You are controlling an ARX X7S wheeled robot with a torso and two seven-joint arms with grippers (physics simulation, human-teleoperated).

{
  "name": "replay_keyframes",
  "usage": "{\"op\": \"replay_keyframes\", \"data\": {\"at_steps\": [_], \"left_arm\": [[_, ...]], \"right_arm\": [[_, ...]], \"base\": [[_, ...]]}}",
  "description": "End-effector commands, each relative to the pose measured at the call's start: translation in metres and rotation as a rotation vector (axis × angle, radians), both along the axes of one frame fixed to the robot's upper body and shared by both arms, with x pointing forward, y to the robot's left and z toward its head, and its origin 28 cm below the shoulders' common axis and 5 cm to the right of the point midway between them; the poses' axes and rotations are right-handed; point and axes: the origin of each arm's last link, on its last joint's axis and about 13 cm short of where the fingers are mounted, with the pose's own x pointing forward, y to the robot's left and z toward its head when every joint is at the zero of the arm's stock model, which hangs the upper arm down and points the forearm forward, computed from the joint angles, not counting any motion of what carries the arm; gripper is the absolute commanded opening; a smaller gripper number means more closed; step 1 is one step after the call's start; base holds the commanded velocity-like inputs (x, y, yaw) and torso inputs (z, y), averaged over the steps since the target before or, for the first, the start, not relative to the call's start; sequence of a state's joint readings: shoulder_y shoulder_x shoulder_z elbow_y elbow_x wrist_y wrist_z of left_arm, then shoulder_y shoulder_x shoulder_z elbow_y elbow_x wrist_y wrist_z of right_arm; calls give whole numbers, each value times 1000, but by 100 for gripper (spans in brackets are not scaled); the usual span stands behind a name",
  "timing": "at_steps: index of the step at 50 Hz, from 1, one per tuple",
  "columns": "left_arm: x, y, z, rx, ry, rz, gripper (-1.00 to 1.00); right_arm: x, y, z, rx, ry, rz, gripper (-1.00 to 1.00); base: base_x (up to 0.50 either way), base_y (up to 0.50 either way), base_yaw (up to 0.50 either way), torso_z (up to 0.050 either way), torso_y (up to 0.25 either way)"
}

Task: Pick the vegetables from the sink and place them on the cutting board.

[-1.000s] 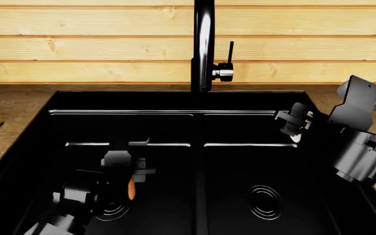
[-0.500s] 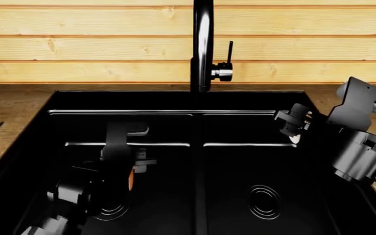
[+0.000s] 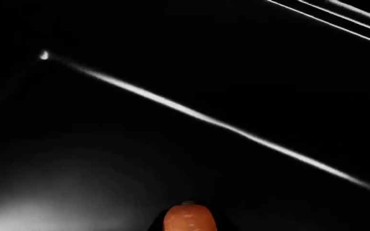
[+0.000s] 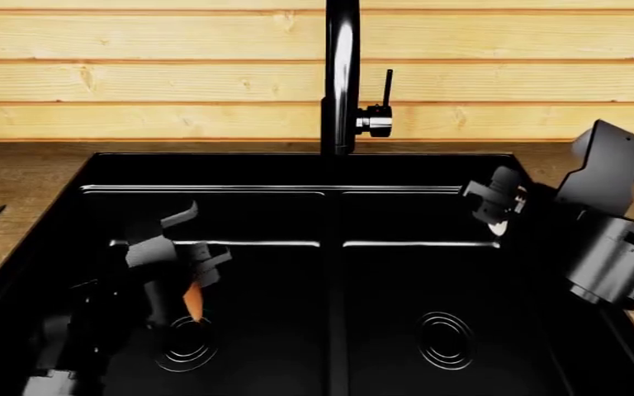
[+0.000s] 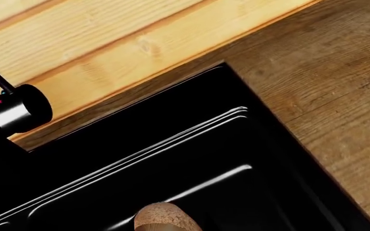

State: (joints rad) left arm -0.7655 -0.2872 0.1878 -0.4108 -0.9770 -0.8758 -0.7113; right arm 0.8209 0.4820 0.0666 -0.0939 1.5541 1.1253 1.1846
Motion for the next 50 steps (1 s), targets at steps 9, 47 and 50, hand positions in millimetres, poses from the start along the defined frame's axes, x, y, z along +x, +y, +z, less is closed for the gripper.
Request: {"op": "replay_keyframes", "data": {"at_steps": [9, 47, 50], "left_arm": [[-127, -30, 82, 251, -645, -471, -100], [-132, -11, 150, 149, -957, -364, -100], [-134, -9, 151, 150, -977, -348, -100]], "right_arm": [[-23, 4, 23, -39, -118, 49, -100], [-98, 27, 36, -139, -583, 289, -100], [-104, 28, 33, -154, -625, 294, -100]], "base": [[50, 45, 15, 0, 0], [17, 20, 6, 9, 138], [0, 0, 0, 18, 250]]}}
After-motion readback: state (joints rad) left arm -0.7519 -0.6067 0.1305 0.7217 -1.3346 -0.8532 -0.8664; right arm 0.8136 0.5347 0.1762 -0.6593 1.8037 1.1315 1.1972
